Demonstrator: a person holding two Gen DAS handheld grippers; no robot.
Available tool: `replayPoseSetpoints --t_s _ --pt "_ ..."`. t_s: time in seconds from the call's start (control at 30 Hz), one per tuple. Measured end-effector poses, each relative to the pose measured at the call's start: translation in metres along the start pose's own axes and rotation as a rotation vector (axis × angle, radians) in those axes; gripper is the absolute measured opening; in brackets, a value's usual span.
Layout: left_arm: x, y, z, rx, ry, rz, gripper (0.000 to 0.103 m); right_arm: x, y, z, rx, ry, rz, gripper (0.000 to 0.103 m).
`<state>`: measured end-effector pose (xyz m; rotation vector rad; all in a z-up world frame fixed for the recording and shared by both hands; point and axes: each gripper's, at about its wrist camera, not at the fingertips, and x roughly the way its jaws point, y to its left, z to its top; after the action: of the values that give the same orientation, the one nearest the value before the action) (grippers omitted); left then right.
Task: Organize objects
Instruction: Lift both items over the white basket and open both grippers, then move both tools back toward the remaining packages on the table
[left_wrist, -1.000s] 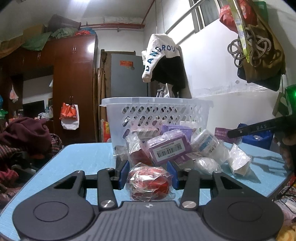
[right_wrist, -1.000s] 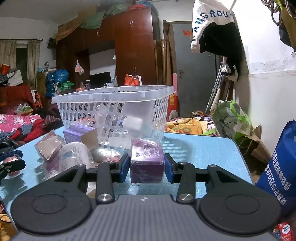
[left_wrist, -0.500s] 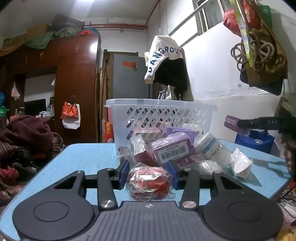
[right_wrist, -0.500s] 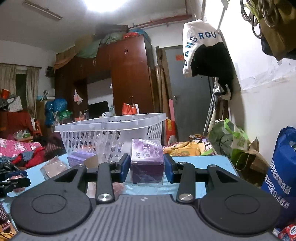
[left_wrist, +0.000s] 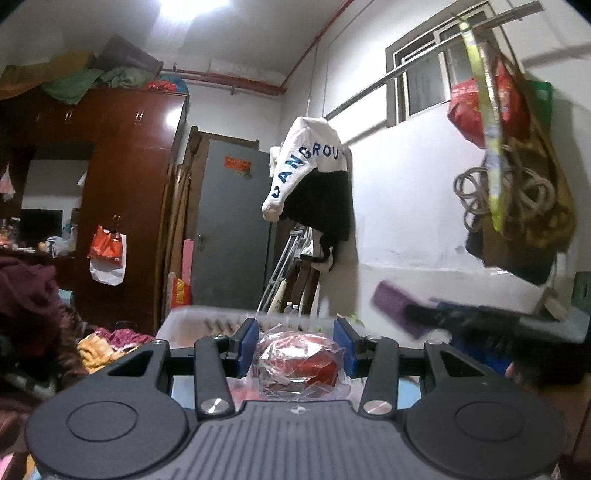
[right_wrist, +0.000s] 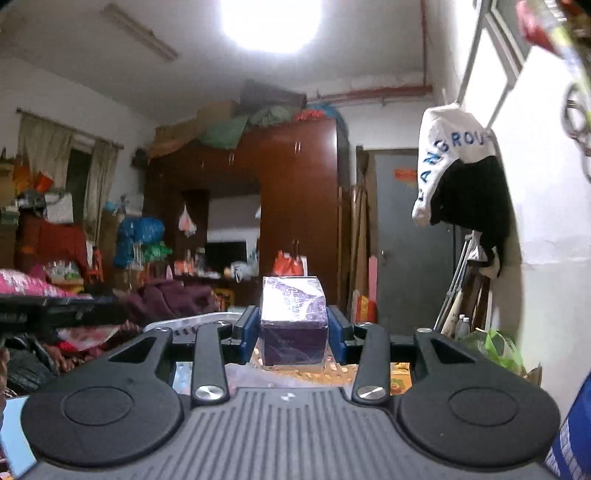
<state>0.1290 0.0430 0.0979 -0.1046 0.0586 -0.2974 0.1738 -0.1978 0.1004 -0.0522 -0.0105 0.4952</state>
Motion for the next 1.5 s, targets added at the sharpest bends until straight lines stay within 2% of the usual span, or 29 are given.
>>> replayPoseSetpoints --t_s 0.13,0.23,0.27,0.3,0.33,0.37,0.4,0.43,0.47,0.5,0.6,0.63,0.7,0.77,0.8,0.87,0.93,1.0,1.07,1.13,1.2,1.27,1.37,1.5 --pt "0.063 0.008 0.026 -0.034 0.084 0.027 0.049 0.045 -0.005 0.012 -0.005 0.092 -0.023 0.043" --pt "0.1 0.014 0.026 -0.044 0.142 0.057 0.049 0.059 -0.008 0.01 -0.006 0.12 -0.047 0.043" --pt "0.11 0.015 0.024 -0.035 0.16 0.083 0.052 0.062 -0.009 0.009 -0.007 0.134 -0.052 0.043" --pt "0.119 0.016 0.021 -0.029 0.19 0.096 0.063 0.064 -0.011 0.007 -0.004 0.149 -0.047 0.045" --pt "0.124 0.017 0.018 -0.023 0.216 0.096 0.069 0.065 -0.014 0.004 0.004 0.17 -0.043 0.051" --pt "0.124 0.016 0.015 -0.012 0.226 0.095 0.077 0.063 -0.015 0.003 0.012 0.184 -0.04 0.069" --pt "0.12 0.016 0.013 0.0 0.223 0.103 0.077 0.058 -0.015 0.003 0.016 0.17 -0.047 0.081" --pt "0.11 0.014 0.011 0.002 0.198 0.109 0.077 0.047 -0.013 0.003 0.018 0.138 -0.067 0.101" --pt "0.099 0.013 0.011 -0.004 0.167 0.097 0.079 0.033 -0.011 0.002 0.021 0.107 -0.086 0.103" --pt "0.085 0.011 0.011 -0.015 0.138 0.068 0.086 0.023 -0.011 0.002 0.028 0.087 -0.08 0.103" --pt "0.035 0.006 -0.001 -0.013 0.112 0.006 0.093 -0.013 -0.016 -0.011 0.124 0.119 -0.029 0.103" --pt "0.017 0.005 -0.011 0.017 0.114 0.012 0.094 -0.026 -0.018 -0.02 0.145 0.138 0.0 0.103" --pt "-0.011 0.004 -0.032 0.076 0.133 0.073 0.095 -0.052 -0.018 -0.047 0.134 0.202 0.073 0.103" --pt "-0.03 0.013 -0.053 0.076 0.156 0.135 0.095 -0.077 -0.016 -0.076 0.132 0.233 0.079 0.103" --pt "-0.031 0.021 -0.059 0.045 0.199 0.147 0.095 -0.086 -0.016 -0.088 0.143 0.238 0.072 0.103" --pt "-0.032 0.041 -0.07 -0.048 0.28 0.124 0.094 -0.097 -0.012 -0.107 0.159 0.244 0.091 0.101" --pt "-0.029 0.051 -0.076 -0.061 0.304 0.119 0.094 -0.1 -0.006 -0.116 0.15 0.24 0.114 0.1" --pt "-0.019 0.053 -0.077 -0.062 0.321 0.169 0.094 -0.093 0.006 -0.12 0.098 0.255 0.107 0.099" --pt "-0.007 0.057 -0.08 -0.075 0.352 0.171 0.093 -0.083 0.015 -0.12 0.057 0.278 0.105 0.093" --pt "0.002 0.059 -0.078 -0.104 0.377 0.168 0.093 -0.08 0.021 -0.12 0.056 0.298 0.123 0.09" --pt "0.008 0.06 -0.075 -0.096 0.389 0.19 0.093 -0.078 0.025 -0.117 0.046 0.305 0.108 0.088" --pt "0.012 0.06 -0.076 -0.08 0.399 0.213 0.093 -0.078 0.03 -0.117 0.012 0.317 0.081 0.073" --pt "0.011 0.066 -0.079 -0.116 0.387 0.214 0.093 -0.079 0.028 -0.12 0.023 0.332 0.084 0.057" --pt "-0.002 0.067 -0.081 -0.111 0.344 0.249 0.092 -0.084 0.019 -0.121 0.048 0.331 0.08 0.051"
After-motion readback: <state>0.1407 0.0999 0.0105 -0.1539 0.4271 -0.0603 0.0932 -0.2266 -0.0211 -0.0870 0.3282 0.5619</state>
